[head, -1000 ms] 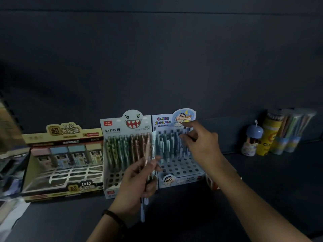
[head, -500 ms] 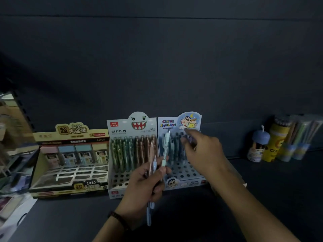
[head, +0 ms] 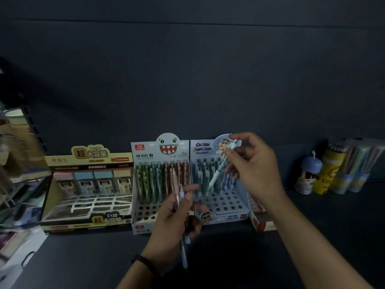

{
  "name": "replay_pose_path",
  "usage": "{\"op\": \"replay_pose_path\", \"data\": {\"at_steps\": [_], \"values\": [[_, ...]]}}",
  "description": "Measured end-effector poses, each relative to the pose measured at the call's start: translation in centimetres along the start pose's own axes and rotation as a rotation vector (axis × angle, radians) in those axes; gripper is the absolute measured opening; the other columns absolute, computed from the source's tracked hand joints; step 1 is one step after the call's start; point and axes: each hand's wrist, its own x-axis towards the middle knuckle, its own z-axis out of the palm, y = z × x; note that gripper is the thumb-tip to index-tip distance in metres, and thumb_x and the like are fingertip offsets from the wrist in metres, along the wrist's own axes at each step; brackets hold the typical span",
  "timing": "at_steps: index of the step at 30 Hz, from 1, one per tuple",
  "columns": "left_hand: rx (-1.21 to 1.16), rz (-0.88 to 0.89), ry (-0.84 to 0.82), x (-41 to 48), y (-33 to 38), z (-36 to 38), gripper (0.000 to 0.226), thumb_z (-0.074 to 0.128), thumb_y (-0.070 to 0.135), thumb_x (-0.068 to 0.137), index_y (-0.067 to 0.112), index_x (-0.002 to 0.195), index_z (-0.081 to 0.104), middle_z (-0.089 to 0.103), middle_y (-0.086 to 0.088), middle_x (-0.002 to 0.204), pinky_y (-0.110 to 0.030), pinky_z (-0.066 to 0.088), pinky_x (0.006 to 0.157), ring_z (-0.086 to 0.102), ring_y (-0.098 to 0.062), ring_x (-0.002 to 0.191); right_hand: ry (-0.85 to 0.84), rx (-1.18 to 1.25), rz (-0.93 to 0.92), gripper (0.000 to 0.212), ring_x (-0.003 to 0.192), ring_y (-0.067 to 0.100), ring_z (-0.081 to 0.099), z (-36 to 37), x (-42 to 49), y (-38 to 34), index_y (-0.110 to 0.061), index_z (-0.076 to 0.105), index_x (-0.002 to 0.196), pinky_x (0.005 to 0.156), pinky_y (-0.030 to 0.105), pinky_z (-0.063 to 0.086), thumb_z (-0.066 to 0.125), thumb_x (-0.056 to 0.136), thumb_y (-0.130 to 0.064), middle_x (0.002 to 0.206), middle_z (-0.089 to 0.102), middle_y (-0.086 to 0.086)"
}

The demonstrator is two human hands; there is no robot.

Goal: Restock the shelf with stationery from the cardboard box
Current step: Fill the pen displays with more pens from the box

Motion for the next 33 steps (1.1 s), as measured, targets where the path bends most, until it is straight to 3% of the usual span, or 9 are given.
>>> {"op": "replay_pose_path", "data": {"at_steps": [3, 6, 8, 12, 17, 22, 25, 28, 33], "values": [[-0.008, -0.037, 0.035, 0.1, -0.3, 0.1, 0.033, 0.053, 0.033, 0.106, 0.016, 0.129, 0.07, 0.043, -0.012, 0.068, -0.031, 0.03, 0.049, 0.027, -0.021, 0.051, -0.035, 0.005, 0.002, 0.024, 0.062, 0.024, 0.075, -0.6, 0.1, 0.6, -0.025, 0.07, 0.116, 0.054, 0.036, 0.056, 0.072, 0.1, -0.008, 0.08, 0.075, 0.011], [-0.058, -0.099, 0.032, 0.0, -0.3, 0.2, 0.03, 0.053, 0.032, 0.108, 0.007, 0.117, 0.068, 0.02, -0.007, 0.072, -0.03, 0.019, 0.052, 0.013, -0.017, 0.055, 0.007, -0.155, -0.084, 0.026, 0.064, 0.015, 0.076, -0.3, 0.1, 2.1, -0.028, 0.069, 0.117, 0.061, 0.04, 0.06, 0.072, 0.1, -0.01, 0.078, 0.075, 0.001], [-0.168, -0.132, -0.021, 0.2, -0.3, 0.2, 0.015, 0.064, 0.021, 0.102, 0.009, 0.111, 0.061, 0.025, -0.004, 0.07, -0.027, 0.019, 0.051, 0.015, -0.015, 0.052, 0.015, -0.297, -0.15, 0.025, 0.068, 0.008, 0.075, 0.2, 0.3, 3.4, -0.028, 0.068, 0.122, 0.07, 0.032, 0.06, 0.072, 0.101, -0.014, 0.078, 0.075, -0.006], [-0.38, -0.089, -0.09, 0.7, -0.6, 0.2, 0.046, 0.064, -0.002, 0.067, 0.01, 0.11, 0.052, 0.042, -0.006, 0.075, -0.027, 0.033, 0.05, 0.028, -0.016, 0.054, 0.024, -0.463, -0.306, 0.025, 0.071, 0.006, 0.071, 1.2, 0.3, 5.2, -0.022, 0.07, 0.126, 0.074, 0.02, 0.054, 0.071, 0.101, -0.016, 0.078, 0.074, -0.009], [-0.313, -0.021, -0.131, 0.5, -0.7, 0.4, 0.048, 0.054, -0.006, 0.084, 0.0, 0.132, 0.056, 0.057, -0.013, 0.09, -0.032, 0.042, 0.059, 0.047, -0.021, 0.067, 0.003, -0.483, -0.283, 0.022, 0.077, 0.003, 0.072, 2.0, 0.2, 6.0, -0.019, 0.071, 0.122, 0.075, 0.003, 0.048, 0.073, 0.1, -0.016, 0.088, 0.076, -0.007], [-0.102, 0.029, -0.089, 0.3, -1.0, 0.5, 0.043, 0.059, 0.005, 0.102, 0.007, 0.145, 0.057, 0.067, -0.019, 0.107, -0.032, 0.047, 0.066, 0.052, -0.02, 0.072, -0.055, -0.533, -0.203, 0.029, 0.069, -0.014, 0.061, 2.5, -0.1, 6.3, -0.02, 0.065, 0.127, 0.068, -0.004, 0.037, 0.074, 0.099, -0.016, 0.075, 0.059, -0.019], [-0.118, 0.006, -0.074, 0.2, -1.0, 0.5, 0.042, 0.05, 0.011, 0.104, 0.015, 0.143, 0.062, 0.069, -0.022, 0.11, -0.033, 0.042, 0.062, 0.049, -0.022, 0.066, -0.032, -0.641, -0.271, 0.017, 0.066, -0.001, 0.06, 2.6, -0.2, 6.7, -0.015, 0.067, 0.112, 0.065, 0.008, 0.047, 0.076, 0.098, -0.018, 0.079, 0.065, -0.008], [-0.198, -0.054, -0.085, 0.0, -0.6, 0.5, 0.043, 0.045, 0.011, 0.107, 0.019, 0.146, 0.062, 0.065, -0.019, 0.101, -0.031, 0.034, 0.056, 0.043, -0.019, 0.062, -0.044, -0.8, -0.304, 0.012, 0.081, 0.031, 0.07, 2.7, -0.3, 7.1, -0.015, 0.073, 0.109, 0.07, 0.042, 0.06, 0.07, 0.099, -0.02, 0.094, 0.074, 0.009], [-0.217, -0.066, -0.122, 0.1, -0.5, 0.6, 0.04, 0.04, 0.008, 0.112, 0.015, 0.147, 0.057, 0.054, -0.012, 0.09, -0.026, 0.034, 0.052, 0.033, -0.016, 0.063, -0.032, -0.654, -0.15, 0.02, 0.077, 0.009, 0.067, 1.8, -1.6, 4.6, -0.03, 0.069, 0.119, 0.07, 0.026, 0.053, 0.058, 0.105, -0.038, 0.085, 0.07, -0.009]]}}
